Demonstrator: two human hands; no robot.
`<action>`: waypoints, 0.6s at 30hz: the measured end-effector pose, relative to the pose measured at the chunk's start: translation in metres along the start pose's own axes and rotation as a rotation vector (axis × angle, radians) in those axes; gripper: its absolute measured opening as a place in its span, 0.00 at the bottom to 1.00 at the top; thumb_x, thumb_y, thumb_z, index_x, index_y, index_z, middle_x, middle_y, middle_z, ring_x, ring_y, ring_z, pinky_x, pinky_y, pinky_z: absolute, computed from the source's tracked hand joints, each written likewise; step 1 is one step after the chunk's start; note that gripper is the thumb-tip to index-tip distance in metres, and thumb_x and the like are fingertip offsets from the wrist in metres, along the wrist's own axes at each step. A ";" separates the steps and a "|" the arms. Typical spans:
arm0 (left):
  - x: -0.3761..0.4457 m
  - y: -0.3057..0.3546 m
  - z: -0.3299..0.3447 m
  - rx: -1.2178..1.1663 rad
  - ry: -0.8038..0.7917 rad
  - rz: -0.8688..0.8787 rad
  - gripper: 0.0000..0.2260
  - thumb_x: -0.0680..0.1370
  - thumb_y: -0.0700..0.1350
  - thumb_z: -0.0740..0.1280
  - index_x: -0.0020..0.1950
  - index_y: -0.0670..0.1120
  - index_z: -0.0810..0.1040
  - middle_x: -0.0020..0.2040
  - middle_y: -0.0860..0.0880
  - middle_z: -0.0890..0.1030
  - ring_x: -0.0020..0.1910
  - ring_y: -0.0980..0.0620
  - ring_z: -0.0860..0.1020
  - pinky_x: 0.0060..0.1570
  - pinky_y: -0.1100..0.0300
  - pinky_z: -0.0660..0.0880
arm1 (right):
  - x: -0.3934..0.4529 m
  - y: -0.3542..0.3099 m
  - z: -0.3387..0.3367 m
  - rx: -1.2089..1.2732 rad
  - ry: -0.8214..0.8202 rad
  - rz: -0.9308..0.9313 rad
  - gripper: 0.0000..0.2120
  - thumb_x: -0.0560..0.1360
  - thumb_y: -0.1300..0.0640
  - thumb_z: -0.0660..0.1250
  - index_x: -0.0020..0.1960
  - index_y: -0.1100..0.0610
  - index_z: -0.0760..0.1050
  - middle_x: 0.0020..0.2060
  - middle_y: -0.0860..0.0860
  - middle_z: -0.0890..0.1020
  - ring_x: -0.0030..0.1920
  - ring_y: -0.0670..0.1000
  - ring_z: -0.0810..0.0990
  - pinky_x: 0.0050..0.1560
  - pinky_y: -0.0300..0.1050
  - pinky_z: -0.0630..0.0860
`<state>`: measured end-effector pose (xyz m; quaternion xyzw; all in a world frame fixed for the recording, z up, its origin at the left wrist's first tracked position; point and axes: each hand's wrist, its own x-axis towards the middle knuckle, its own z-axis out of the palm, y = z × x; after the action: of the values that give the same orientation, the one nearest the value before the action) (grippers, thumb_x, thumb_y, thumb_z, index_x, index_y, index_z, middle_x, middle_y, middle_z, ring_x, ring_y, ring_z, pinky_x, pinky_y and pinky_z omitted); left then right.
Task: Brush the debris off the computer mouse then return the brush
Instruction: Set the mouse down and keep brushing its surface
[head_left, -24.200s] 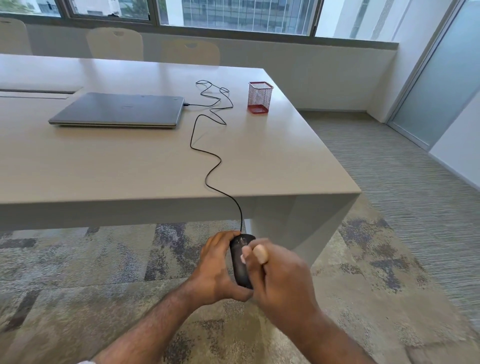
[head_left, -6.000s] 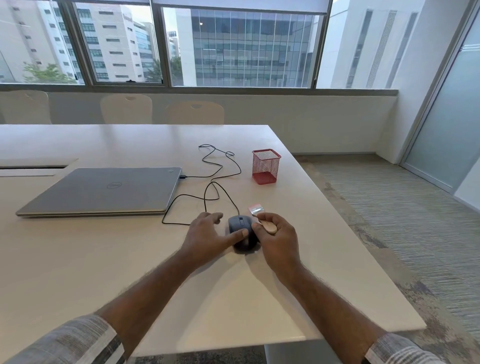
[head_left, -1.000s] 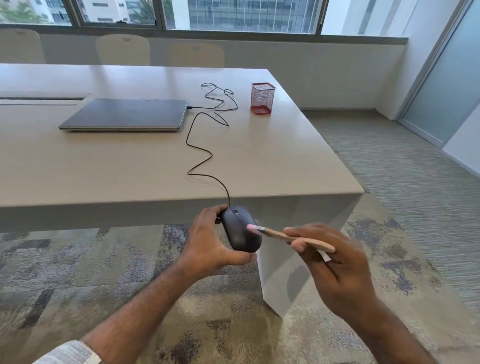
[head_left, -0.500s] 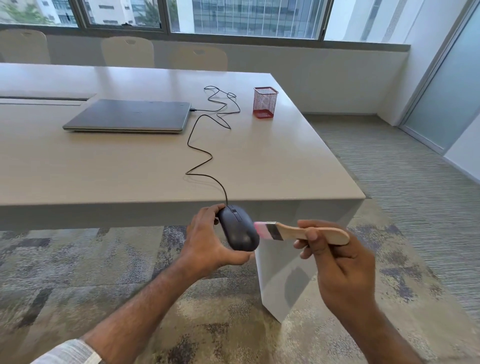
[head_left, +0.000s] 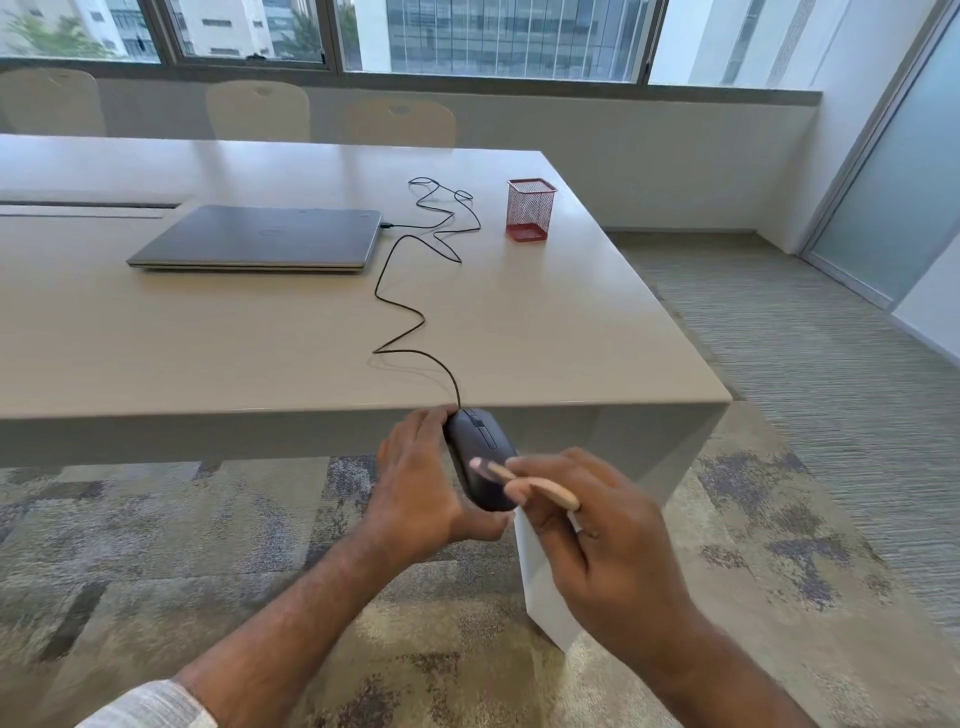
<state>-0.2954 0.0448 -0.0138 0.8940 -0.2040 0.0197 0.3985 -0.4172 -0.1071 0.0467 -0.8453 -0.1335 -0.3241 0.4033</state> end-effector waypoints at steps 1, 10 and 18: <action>0.001 0.001 0.000 0.012 0.007 0.005 0.56 0.51 0.68 0.73 0.76 0.52 0.62 0.62 0.59 0.65 0.62 0.58 0.63 0.66 0.56 0.63 | -0.001 -0.001 0.003 -0.015 -0.039 0.007 0.12 0.80 0.51 0.64 0.56 0.55 0.83 0.45 0.45 0.83 0.43 0.42 0.81 0.42 0.34 0.75; 0.001 -0.003 -0.002 0.026 -0.009 0.013 0.56 0.51 0.67 0.75 0.76 0.50 0.63 0.65 0.55 0.68 0.63 0.56 0.65 0.69 0.51 0.66 | 0.007 0.008 -0.003 0.433 0.072 0.355 0.09 0.77 0.47 0.70 0.46 0.52 0.84 0.36 0.56 0.84 0.32 0.58 0.80 0.32 0.48 0.78; -0.002 -0.006 0.003 -0.007 -0.009 0.067 0.53 0.53 0.66 0.76 0.76 0.52 0.63 0.63 0.58 0.68 0.62 0.56 0.68 0.68 0.51 0.68 | -0.002 0.017 -0.006 0.281 -0.029 0.259 0.08 0.77 0.48 0.70 0.49 0.50 0.85 0.38 0.44 0.85 0.38 0.45 0.83 0.37 0.34 0.75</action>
<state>-0.2955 0.0465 -0.0204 0.8853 -0.2359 0.0284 0.3997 -0.4130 -0.1229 0.0381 -0.7953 -0.0731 -0.2354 0.5539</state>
